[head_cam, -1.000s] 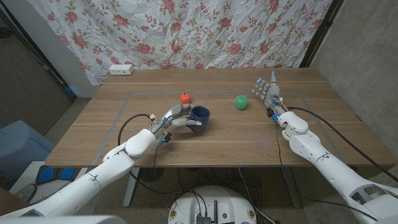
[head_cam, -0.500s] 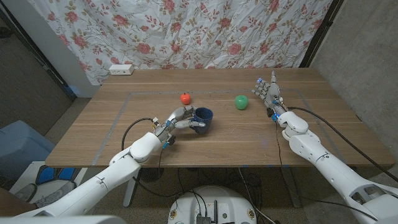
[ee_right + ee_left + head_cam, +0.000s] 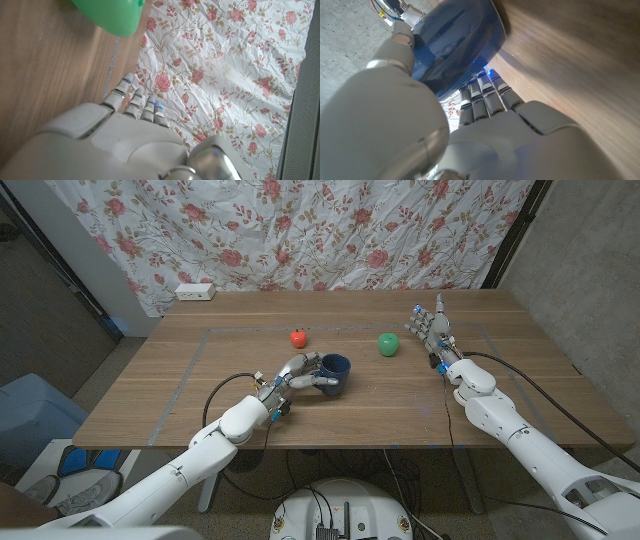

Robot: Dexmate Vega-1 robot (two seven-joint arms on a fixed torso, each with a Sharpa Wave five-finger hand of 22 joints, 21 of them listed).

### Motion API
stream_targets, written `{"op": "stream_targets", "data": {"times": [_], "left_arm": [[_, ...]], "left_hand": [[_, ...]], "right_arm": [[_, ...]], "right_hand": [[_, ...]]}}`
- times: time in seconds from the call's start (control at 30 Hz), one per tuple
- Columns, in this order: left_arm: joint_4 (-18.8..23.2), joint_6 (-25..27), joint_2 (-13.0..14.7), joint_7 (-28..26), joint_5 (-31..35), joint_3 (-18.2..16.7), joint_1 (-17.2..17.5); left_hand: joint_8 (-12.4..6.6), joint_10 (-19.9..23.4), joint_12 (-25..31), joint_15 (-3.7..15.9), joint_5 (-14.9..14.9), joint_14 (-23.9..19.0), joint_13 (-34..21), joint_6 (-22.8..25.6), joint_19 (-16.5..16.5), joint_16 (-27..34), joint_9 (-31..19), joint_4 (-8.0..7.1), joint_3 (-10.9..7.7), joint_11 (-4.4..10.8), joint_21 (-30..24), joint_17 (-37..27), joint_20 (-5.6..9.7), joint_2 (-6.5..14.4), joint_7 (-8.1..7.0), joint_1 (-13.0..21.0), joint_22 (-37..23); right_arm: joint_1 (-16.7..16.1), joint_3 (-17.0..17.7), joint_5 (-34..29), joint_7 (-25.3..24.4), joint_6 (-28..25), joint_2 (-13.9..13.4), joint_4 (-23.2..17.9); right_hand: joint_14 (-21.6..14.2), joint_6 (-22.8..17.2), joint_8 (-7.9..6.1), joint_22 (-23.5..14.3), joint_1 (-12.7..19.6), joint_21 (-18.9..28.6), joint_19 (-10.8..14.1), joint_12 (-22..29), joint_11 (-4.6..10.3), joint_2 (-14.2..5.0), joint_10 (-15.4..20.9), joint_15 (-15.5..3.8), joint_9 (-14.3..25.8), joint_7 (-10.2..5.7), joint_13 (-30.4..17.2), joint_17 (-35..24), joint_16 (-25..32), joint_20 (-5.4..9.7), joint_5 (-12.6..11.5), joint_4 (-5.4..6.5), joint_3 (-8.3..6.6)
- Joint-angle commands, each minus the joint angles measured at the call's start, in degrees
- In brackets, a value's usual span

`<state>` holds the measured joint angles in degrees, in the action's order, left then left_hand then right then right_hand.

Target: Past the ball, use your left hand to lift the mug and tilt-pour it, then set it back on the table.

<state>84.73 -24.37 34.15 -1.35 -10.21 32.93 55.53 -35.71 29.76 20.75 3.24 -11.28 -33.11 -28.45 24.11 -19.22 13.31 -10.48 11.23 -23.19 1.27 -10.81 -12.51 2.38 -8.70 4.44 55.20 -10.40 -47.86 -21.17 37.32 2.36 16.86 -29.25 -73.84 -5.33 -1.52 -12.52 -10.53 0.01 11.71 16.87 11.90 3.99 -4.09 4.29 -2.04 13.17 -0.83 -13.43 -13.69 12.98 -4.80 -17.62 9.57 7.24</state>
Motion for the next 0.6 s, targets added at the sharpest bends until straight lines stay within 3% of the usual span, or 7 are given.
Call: {"op": "stream_targets", "data": {"times": [0.03,0.33,0.6], "left_arm": [[-2.38,-0.59,-1.42,1.09,-0.14,1.38,-0.89],[-2.38,0.09,-1.23,1.07,-0.19,1.58,-0.77],[-2.38,0.41,-0.78,1.78,-0.68,1.53,-1.05]], "left_hand": [[-11.5,9.11,-0.47,7.0,-0.12,0.54,-0.06,8.57,0.65,-0.34,-0.14,-1.05,-1.43,9.91,0.28,-0.08,0.71,14.14,-8.46,-5.64,0.06],[-11.16,7.4,-1.91,6.04,-0.07,2.19,0.39,8.92,0.98,-0.84,-0.11,-1.12,-1.19,9.8,0.04,0.19,0.69,13.93,-8.58,-5.6,0.11],[-9.53,2.57,-5.37,3.7,-0.04,6.13,1.76,8.26,1.9,-2.26,0.01,-1.04,-0.96,7.95,-0.16,1.13,-0.36,13.13,-8.27,-5.48,0.15]], "right_arm": [[-0.03,0.01,0.0,-0.13,0.0,0.01,-0.03],[-0.03,0.01,0.01,-0.13,0.0,0.01,-0.03],[-0.04,0.0,0.0,-0.14,0.0,0.01,-0.04]], "right_hand": [[-0.48,-0.42,-0.3,-0.09,-0.46,0.28,0.18,0.32,0.14,-2.8,0.12,-0.29,0.27,-0.08,-0.25,-0.21,0.26,0.05,-0.47,0.31,0.16],[-0.45,-0.43,-0.3,-0.09,-0.46,0.27,0.15,0.35,0.16,-2.79,0.19,-0.38,0.27,-0.04,-0.25,-0.21,0.25,0.03,-0.47,0.31,0.16],[-0.5,-0.39,-0.29,-0.09,-0.46,0.27,0.16,0.31,0.19,-2.79,0.09,-0.26,0.27,-0.11,-0.24,-0.21,0.28,0.07,-0.47,0.31,0.16]]}}
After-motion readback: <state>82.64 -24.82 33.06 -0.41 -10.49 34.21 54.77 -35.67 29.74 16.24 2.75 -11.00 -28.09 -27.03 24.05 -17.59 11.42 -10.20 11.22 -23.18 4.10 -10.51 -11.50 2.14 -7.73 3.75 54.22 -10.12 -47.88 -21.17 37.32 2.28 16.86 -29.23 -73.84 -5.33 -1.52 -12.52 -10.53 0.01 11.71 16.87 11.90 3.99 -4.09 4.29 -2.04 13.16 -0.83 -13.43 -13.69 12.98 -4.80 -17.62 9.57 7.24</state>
